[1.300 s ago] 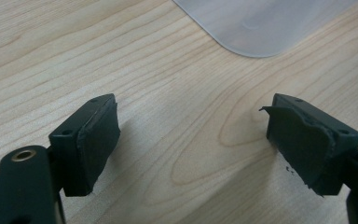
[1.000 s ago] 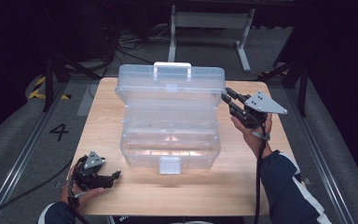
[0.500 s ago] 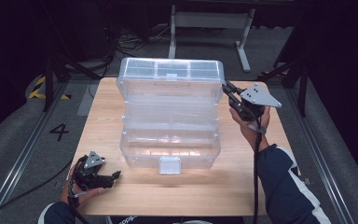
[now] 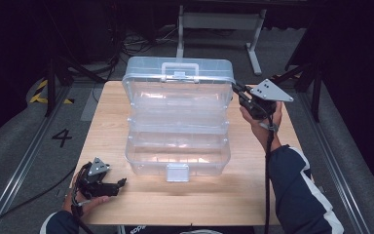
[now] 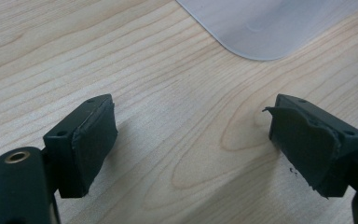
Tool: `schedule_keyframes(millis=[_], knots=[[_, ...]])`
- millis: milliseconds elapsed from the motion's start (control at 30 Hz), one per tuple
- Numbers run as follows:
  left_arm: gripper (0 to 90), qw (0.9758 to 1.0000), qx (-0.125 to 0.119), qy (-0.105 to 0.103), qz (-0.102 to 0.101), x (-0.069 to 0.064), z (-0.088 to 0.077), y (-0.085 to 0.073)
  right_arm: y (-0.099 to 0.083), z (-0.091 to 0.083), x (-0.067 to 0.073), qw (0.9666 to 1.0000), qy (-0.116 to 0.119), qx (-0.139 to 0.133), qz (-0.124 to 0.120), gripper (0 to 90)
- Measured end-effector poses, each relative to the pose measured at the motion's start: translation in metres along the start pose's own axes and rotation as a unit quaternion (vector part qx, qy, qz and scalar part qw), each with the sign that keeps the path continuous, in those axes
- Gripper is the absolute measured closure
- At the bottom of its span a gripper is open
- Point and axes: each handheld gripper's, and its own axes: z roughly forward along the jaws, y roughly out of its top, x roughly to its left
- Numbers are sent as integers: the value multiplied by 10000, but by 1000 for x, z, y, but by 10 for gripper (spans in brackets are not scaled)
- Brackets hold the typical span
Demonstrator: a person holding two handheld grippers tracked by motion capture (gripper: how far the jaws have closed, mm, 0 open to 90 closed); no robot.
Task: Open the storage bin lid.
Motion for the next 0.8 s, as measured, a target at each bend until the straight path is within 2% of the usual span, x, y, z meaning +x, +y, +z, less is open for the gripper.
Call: schedule_keyframes(millis=[500, 800], knots=[[147, 10000, 18, -10, -4, 0, 1, 1, 2, 8, -6, 9999, 21, 40, 123, 840], [147, 10000, 1, 17, -8, 0, 2, 2, 6, 17, -10, 9995, -15, 169, 258, 841]])
